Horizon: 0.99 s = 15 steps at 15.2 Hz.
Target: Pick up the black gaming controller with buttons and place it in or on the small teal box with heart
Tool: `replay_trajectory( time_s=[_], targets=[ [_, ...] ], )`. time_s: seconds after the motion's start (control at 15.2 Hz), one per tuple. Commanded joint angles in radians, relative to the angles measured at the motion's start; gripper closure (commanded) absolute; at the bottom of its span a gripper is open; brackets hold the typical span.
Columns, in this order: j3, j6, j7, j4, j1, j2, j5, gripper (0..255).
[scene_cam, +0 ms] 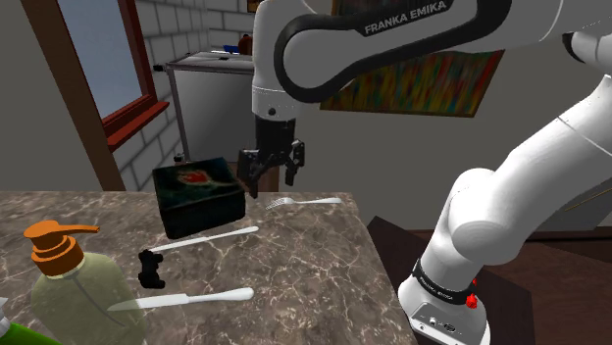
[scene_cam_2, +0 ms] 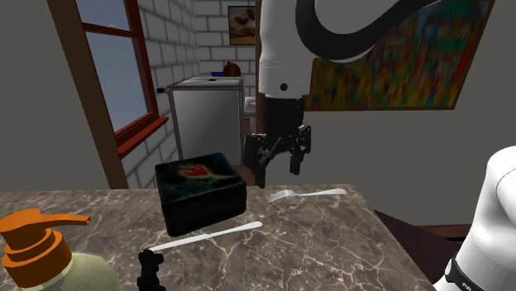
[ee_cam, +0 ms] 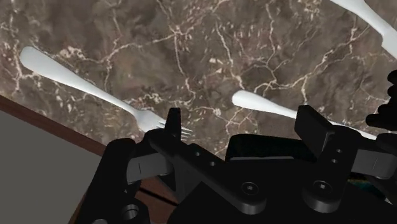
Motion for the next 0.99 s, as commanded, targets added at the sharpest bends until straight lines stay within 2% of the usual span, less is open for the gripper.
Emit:
replay_trajectory(
  time_s=[0.0,0.4,0.92],
  targets=[
    [0.034,0.039,0.056,0.036,0.004,0.066,0.009,0],
    [0.120,0.131,0.224,0.172,0.015,0.268,-0.012,0],
    [0.177,0.206,0.465,0.422,0.071,0.571,-0.131,0]
  ],
)
